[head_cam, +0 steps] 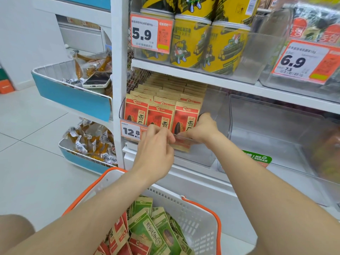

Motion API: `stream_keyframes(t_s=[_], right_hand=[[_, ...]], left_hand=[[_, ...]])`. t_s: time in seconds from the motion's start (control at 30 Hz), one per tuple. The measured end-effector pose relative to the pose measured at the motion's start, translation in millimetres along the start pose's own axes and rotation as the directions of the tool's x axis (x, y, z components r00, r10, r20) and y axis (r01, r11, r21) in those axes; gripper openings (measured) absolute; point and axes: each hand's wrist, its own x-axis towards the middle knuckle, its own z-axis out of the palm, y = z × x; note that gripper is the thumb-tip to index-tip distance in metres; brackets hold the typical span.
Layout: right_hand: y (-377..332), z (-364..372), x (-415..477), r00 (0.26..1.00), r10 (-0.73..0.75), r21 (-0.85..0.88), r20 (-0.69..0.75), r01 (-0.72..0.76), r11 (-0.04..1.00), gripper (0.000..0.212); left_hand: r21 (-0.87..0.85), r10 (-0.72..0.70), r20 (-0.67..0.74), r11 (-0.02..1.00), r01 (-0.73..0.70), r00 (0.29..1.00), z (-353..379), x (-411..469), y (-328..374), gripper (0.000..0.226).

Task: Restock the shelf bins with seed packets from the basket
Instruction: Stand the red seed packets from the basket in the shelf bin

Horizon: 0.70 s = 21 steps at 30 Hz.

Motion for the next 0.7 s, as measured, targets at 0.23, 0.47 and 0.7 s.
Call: stream_keyframes(t_s=[0.23,0.47,0.7], right_hand=[[0,5,3,0.997,0.017,-0.097,0.081,-0.009,0.995,0.051],[-4,-4,-6,0.988,0.029,-0.181,0.151,-0.001,0.984,0.033],[-10,-9,-13,0.998,0.016,-0.177,0.062,-0.005,0.984,0.084]], left_hand=[[-0.002,0.023,0.011,1.0,-0.023,1.0,3,-2,5,0.023],[0.065,0.009,0.051,0.998,-0.012,0.999,1,-3,4,0.021],[0.339,-0.034,0.201,0.94,-0.036,0.979,-5,-9,-1,0.015]])
